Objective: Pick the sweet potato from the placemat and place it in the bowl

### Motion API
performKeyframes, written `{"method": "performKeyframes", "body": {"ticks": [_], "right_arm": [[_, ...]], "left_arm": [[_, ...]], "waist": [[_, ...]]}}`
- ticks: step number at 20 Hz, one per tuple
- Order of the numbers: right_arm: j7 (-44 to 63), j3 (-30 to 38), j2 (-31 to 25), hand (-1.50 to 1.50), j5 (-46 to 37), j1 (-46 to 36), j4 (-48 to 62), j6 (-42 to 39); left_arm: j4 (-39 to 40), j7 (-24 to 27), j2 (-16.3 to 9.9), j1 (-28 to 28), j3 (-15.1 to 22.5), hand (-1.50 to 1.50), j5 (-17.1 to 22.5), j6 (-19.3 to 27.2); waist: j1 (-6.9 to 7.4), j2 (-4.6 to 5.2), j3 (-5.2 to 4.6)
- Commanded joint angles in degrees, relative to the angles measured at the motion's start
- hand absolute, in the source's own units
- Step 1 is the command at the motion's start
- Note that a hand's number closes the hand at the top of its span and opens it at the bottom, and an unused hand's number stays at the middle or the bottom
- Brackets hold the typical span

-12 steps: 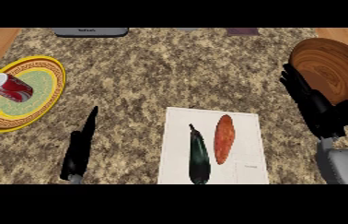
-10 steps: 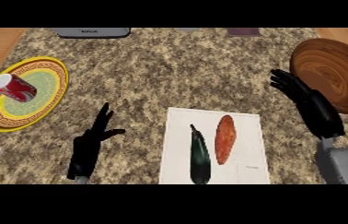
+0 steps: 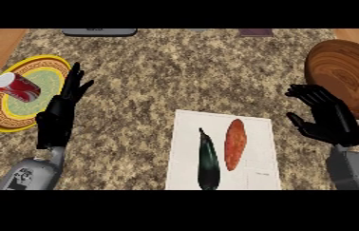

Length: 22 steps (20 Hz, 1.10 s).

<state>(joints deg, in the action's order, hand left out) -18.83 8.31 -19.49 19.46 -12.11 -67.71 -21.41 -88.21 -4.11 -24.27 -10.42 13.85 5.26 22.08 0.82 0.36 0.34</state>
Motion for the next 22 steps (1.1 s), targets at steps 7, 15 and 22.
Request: {"method": "performKeyframes", "body": {"ticks": [7, 15, 22], "right_arm": [[-18.07, -2.28, -13.45, -1.50, -11.77, 1.39, 1.60, -14.57], [-3.26, -11.66, -17.09, -1.50, -22.68, -6.04, -8.82, -10.28], [3.71, -17.54, -14.69, -1.50, -27.65, -6.04, -15.35, -13.71]], "left_arm": [[-1.41, -3.70, -2.65, -2.48, -3.32, 0.00, -0.93, -1.26], [-2.06, -5.19, -0.64, -2.41, -2.22, 0.00, -1.70, -1.58], [-2.24, -4.78, 0.40, -2.85, -4.55, 0.00, -2.35, -2.80]], "waist": [[-0.72, -0.39, -0.30], [-0.26, -0.51, -0.41], [-0.87, -0.47, -0.36]]}}
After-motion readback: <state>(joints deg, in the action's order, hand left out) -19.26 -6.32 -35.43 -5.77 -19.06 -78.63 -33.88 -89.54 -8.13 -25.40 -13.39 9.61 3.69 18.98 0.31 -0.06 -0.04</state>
